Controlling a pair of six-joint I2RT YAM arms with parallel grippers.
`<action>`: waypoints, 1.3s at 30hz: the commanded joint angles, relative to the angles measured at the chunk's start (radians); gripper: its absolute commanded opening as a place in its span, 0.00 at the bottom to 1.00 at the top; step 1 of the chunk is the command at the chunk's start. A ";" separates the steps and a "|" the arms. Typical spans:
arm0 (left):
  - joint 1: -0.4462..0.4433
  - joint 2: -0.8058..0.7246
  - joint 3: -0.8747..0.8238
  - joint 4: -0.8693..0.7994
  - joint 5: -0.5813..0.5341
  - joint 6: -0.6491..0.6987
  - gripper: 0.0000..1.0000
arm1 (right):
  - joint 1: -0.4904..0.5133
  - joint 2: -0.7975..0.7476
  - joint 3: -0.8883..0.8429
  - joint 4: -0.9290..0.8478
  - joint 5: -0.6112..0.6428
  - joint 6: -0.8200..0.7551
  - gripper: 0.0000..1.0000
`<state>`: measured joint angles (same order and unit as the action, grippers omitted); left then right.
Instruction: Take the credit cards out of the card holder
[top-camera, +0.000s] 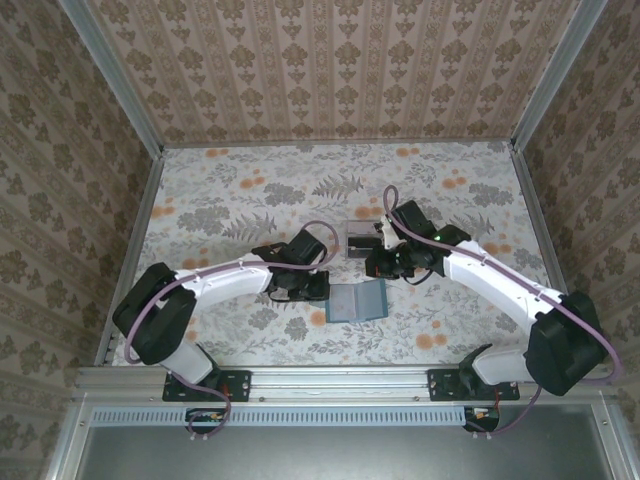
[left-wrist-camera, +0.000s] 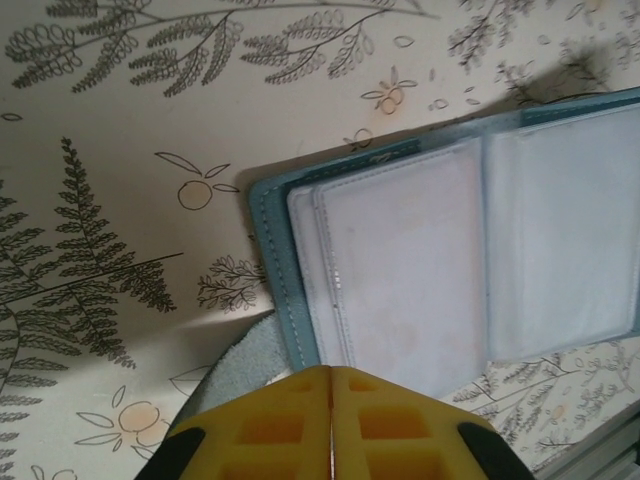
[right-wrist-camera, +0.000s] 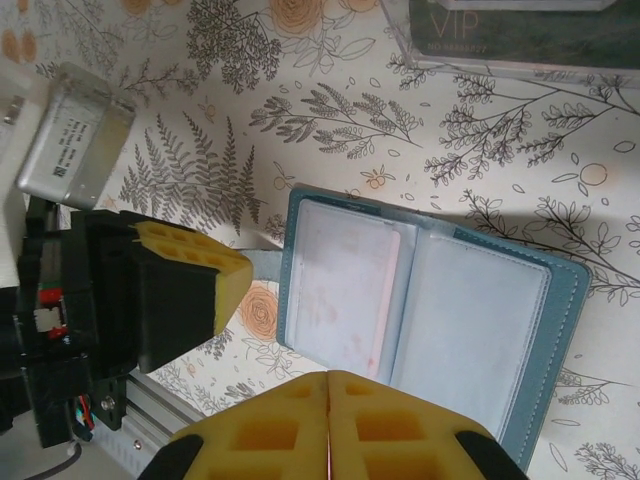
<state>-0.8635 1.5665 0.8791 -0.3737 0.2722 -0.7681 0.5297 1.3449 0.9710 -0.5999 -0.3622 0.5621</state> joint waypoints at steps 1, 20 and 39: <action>-0.003 0.024 -0.015 -0.017 -0.001 -0.015 0.08 | 0.012 0.025 -0.013 0.016 -0.037 0.030 0.09; 0.021 0.053 -0.080 -0.004 -0.040 0.010 0.06 | 0.125 0.168 -0.002 0.058 -0.014 0.080 0.14; 0.019 -0.009 -0.145 0.015 0.007 -0.013 0.07 | 0.225 0.370 0.069 0.204 -0.055 0.162 0.26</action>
<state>-0.8436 1.5719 0.7662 -0.3199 0.2699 -0.7712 0.7437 1.6886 1.0138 -0.4343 -0.3836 0.6933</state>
